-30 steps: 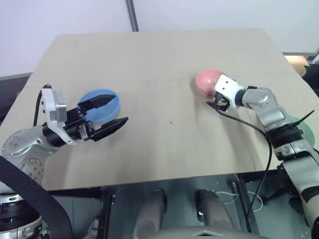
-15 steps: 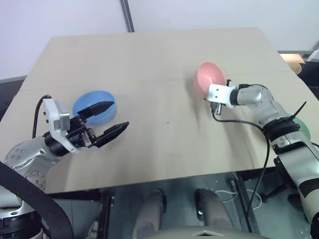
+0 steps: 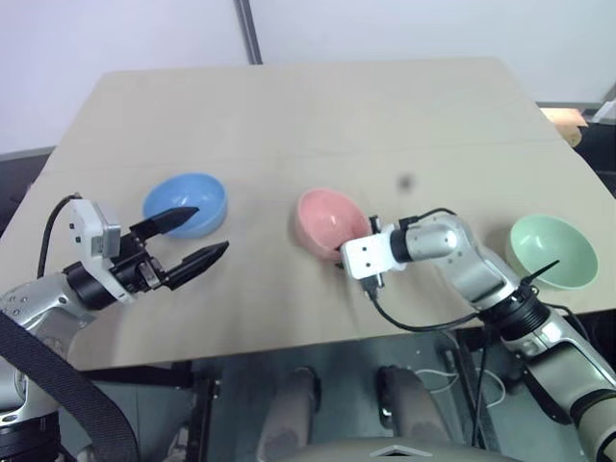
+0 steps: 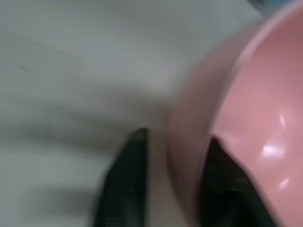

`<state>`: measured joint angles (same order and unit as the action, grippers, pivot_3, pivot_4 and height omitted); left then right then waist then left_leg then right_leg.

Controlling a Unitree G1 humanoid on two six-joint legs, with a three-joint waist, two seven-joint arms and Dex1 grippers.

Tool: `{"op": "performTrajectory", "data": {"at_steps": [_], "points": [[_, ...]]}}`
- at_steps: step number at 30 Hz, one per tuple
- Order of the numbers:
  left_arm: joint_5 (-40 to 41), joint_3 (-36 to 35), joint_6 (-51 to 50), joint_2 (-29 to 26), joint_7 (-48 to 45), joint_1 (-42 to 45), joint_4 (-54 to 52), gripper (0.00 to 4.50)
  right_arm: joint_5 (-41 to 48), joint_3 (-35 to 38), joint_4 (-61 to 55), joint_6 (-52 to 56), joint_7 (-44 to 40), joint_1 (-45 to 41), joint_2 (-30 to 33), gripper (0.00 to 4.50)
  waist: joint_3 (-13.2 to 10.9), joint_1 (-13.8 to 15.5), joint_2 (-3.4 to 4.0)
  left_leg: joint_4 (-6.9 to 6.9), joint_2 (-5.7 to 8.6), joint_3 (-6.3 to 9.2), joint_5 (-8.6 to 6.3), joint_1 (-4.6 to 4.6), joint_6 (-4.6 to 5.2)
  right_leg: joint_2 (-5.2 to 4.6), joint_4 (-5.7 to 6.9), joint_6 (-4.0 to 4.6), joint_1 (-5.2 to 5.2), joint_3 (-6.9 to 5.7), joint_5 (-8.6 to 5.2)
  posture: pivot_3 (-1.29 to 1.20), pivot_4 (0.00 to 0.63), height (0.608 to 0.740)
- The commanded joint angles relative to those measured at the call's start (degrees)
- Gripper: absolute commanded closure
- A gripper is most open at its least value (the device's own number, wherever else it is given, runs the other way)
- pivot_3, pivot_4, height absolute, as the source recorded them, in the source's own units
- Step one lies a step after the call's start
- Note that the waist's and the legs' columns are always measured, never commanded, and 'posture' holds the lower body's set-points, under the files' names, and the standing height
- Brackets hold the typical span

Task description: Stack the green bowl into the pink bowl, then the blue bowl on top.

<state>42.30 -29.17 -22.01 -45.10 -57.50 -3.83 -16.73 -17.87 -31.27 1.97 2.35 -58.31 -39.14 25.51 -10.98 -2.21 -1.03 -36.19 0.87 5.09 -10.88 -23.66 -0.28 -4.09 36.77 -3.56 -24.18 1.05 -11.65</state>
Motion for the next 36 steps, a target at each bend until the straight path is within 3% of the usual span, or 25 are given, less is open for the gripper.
{"op": "performTrajectory", "data": {"at_steps": [1,2,7,12,17,24,29,32,33,36], "points": [[0.33,-0.96,0.63,-0.67,-0.31,0.56,-1.39,0.0,-1.35,3.22,-2.34,0.8,2.72,-1.06,1.21,1.39,0.0,0.02,0.01,0.01,-0.01,0.0,-0.01,-0.02,-0.02,0.01,0.0,0.02,-0.03,0.0,0.01,0.0,0.15,0.74],[0.68,-0.93,0.6,-0.57,-0.56,0.63,-1.48,0.0,-0.94,4.41,-4.08,1.76,2.57,-0.67,1.97,1.02,0.0,0.02,0.0,0.05,-0.01,-0.01,-0.02,-0.08,-0.04,0.01,0.0,0.16,-0.11,0.0,0.09,0.0,0.15,0.74],[5.38,-0.36,-0.46,0.0,-4.74,1.14,-2.41,0.0,9.76,14.44,-20.46,17.12,-2.46,4.08,5.73,1.02,-0.01,0.27,0.01,0.08,-0.01,-0.01,-0.08,-0.15,-0.13,0.0,-0.07,0.21,-0.11,0.01,0.12,0.0,0.15,0.74],[6.84,2.53,-0.71,-0.47,-10.52,2.48,-1.49,0.0,19.15,29.19,-36.68,38.6,-0.9,11.13,10.07,1.02,0.0,0.48,0.01,0.1,-0.06,-0.03,-0.09,-0.11,-0.13,0.0,-0.11,0.01,-0.1,0.0,-0.02,0.0,0.15,0.74],[5.68,6.59,-0.33,0.6,-12.05,6.4,1.07,0.0,15.57,40.78,-42.25,51.21,4.84,22.35,19.4,1.02,0.01,1.45,-0.01,0.03,-0.06,-0.07,-0.1,-0.12,-0.14,-0.01,-0.1,0.0,-0.1,0.01,-0.03,0.0,0.15,0.74],[3.48,10.24,0.78,1.65,-13.95,10.52,4.96,0.0,14.12,43.63,-39.91,52.92,10.12,37.06,24.28,1.02,0.02,1.39,-0.01,0.04,-0.11,-0.2,-0.1,-0.15,-0.13,0.0,-0.19,-0.01,-0.11,0.08,-0.03,0.0,0.15,0.74],[2.68,11.07,1.08,1.99,-14.4,11.52,5.77,0.0,13.56,41.54,-33.12,51.35,15.1,39.87,23.55,1.02,0.03,1.31,-0.03,0.02,-0.11,-0.25,-0.1,-0.14,-0.12,-0.02,-0.19,-0.01,-0.1,0.12,-0.02,0.0,0.15,0.74],[2.45,10.67,1.39,1.93,-14.2,11.22,5.71,0.0,13.44,40.79,-30.39,49.02,16.48,39.74,24.48,2.29,0.02,1.38,-0.03,0.01,-0.1,-0.25,-0.11,-0.15,-0.12,-0.02,-0.19,-0.02,-0.11,0.11,-0.02,0.0,0.15,0.74],[2.43,10.5,1.44,1.96,-14.06,11.13,5.64,0.0,13.68,40.77,-29.93,48.38,16.7,39.38,24.52,2.99,0.02,1.39,-0.03,0.01,-0.1,-0.25,-0.11,-0.15,-0.12,-0.02,-0.19,-0.02,-0.11,0.11,-0.03,0.0,0.15,0.74],[2.66,9.67,1.48,2.36,-13.03,10.36,4.78,0.0,13.62,40.42,-29.51,45.48,17.07,37.63,25.39,4.16,0.02,1.34,-0.02,0.01,-0.12,-0.24,-0.11,-0.15,-0.12,-0.01,-0.2,-0.02,-0.11,0.1,-0.03,0.0,0.15,0.74]]}}
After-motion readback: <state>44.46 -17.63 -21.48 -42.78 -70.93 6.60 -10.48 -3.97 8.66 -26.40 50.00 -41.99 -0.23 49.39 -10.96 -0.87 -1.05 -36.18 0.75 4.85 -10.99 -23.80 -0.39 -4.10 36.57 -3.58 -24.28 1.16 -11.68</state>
